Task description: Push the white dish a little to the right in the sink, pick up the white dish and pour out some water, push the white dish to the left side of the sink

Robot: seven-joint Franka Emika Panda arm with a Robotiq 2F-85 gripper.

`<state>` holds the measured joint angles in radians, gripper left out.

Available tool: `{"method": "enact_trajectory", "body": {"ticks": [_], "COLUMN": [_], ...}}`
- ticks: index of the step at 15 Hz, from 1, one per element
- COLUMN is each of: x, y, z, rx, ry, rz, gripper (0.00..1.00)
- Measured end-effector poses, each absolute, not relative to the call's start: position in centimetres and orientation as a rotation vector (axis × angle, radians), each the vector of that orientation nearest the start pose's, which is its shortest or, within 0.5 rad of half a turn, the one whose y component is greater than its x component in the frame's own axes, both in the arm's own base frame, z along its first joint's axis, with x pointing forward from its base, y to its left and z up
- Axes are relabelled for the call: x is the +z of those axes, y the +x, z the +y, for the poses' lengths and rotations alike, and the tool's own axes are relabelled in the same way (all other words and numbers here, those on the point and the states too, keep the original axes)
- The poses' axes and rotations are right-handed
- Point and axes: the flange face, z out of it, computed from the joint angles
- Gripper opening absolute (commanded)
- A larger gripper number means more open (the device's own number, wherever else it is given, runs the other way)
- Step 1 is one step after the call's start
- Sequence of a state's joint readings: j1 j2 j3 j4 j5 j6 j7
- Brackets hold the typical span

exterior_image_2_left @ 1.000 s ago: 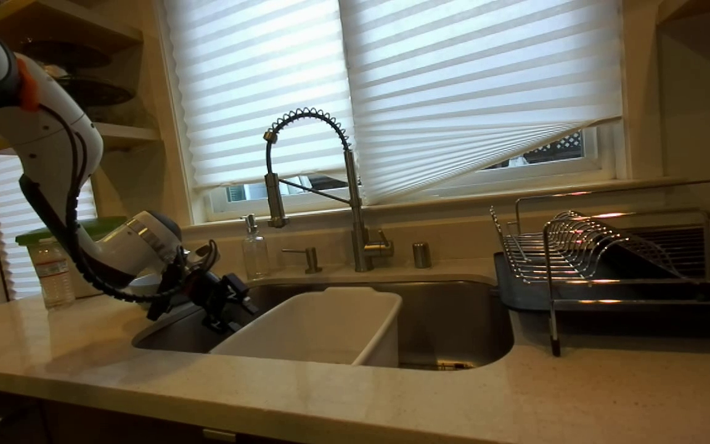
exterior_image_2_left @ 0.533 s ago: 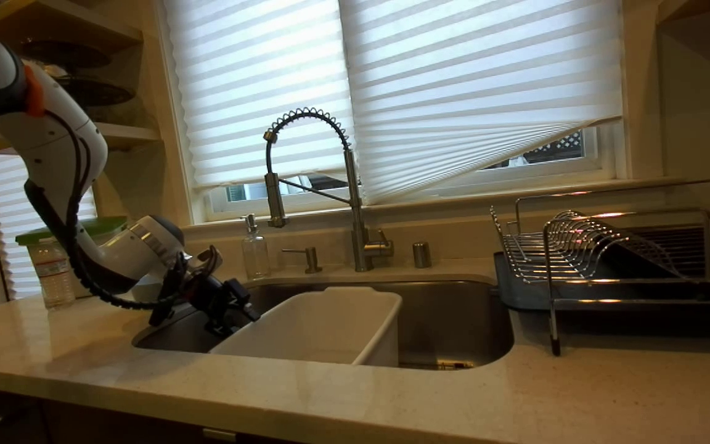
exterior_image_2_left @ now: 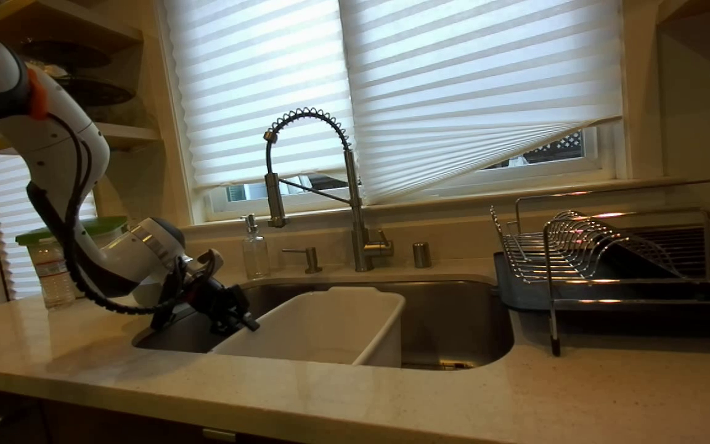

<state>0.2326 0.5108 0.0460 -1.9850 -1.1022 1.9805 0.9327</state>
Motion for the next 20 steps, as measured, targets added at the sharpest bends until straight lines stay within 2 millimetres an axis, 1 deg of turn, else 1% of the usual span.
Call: {"method": "enact_trajectory", "body": {"ticks": [5, 8, 14, 20], "x": [19.5, 19.8, 21.4, 22.8], "y": [56.8, 57.1, 58.4, 58.2], "z": [10.4, 10.0, 7.8, 6.5], "rx": [0.135, 0.151, 0.224, 0.260], "ry": [2.199, 2.220, 2.326, 2.396], "rz": [0.089, 0.084, 0.039, 0.021], "gripper": [0.06, 0.06, 0.06, 0.06]}}
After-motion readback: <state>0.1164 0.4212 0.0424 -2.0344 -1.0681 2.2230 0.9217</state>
